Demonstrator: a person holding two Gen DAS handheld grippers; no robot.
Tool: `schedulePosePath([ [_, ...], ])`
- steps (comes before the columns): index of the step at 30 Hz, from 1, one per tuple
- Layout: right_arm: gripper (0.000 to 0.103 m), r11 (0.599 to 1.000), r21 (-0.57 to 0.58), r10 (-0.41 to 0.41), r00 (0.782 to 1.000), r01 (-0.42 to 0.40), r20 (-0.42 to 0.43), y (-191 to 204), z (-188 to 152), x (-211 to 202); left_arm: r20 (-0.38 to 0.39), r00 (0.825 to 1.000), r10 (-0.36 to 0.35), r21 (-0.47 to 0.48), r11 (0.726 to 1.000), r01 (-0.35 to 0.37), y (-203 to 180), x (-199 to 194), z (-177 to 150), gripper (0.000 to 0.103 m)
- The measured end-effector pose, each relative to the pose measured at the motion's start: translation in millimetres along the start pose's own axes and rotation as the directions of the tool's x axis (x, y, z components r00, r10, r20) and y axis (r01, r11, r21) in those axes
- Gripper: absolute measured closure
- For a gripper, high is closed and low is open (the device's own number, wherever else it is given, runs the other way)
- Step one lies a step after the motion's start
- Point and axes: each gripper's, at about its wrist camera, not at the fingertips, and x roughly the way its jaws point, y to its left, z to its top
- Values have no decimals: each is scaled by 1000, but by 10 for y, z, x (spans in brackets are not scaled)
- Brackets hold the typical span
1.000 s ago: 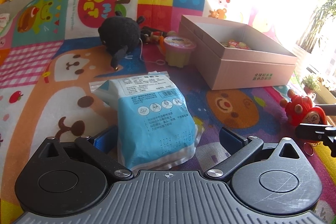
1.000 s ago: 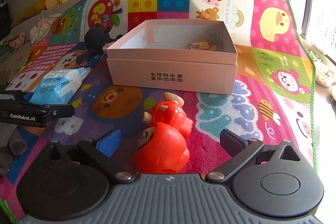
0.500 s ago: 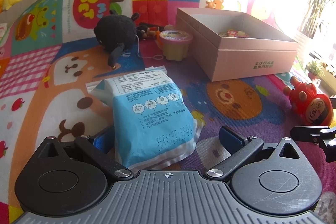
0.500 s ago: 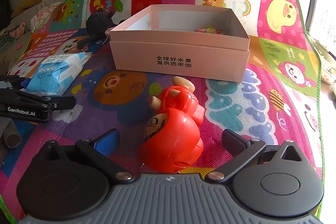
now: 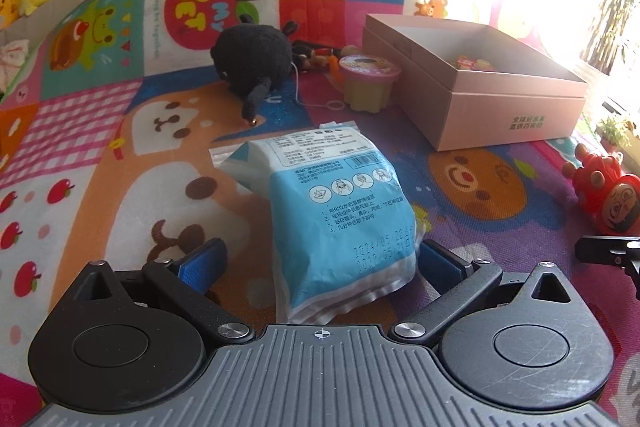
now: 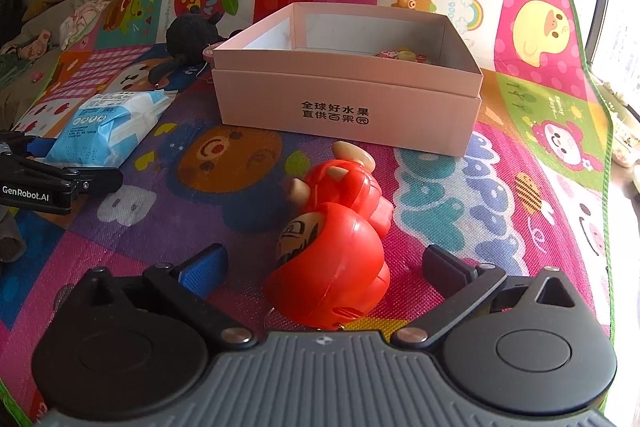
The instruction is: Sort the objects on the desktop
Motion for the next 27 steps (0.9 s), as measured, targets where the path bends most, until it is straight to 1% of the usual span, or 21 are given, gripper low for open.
schedulePosePath([
  [7,0,1000,-3,-3,1000,3,0,0,-6,-10,-8,1000,5,-3,1000,-5,6,1,0,0],
  [13,0,1000,-3,-3,1000,3,0,2,-7,-9,-16,1000,-11,0,1000,11,-10,-2,21,0],
  [15,0,1000,-3,-3,1000,3,0,2,-8,-7,-12,999,-40,-61,997,39,42,-37,54,0],
  [17,0,1000,-3,-4,1000,4,1,4,-8,-6,15,997,-79,-120,989,81,84,-69,102,0],
  [18,0,1000,-3,-5,1000,5,2,4,-8,-7,29,996,-79,-125,989,82,77,-74,131,0],
  [21,0,1000,-2,-4,1000,4,3,5,-5,-4,34,999,-30,-90,995,33,-20,0,209,1],
  [23,0,1000,-2,-4,1000,4,3,7,-6,-3,15,1000,-23,-82,996,24,-46,69,223,12],
  [24,0,1000,-2,-4,1000,4,3,7,-6,-2,3,1000,-21,-85,996,22,-40,106,218,23],
  [27,0,1000,-2,-4,1000,4,3,7,-4,-2,15,1000,-12,-92,996,13,-42,97,209,23],
])
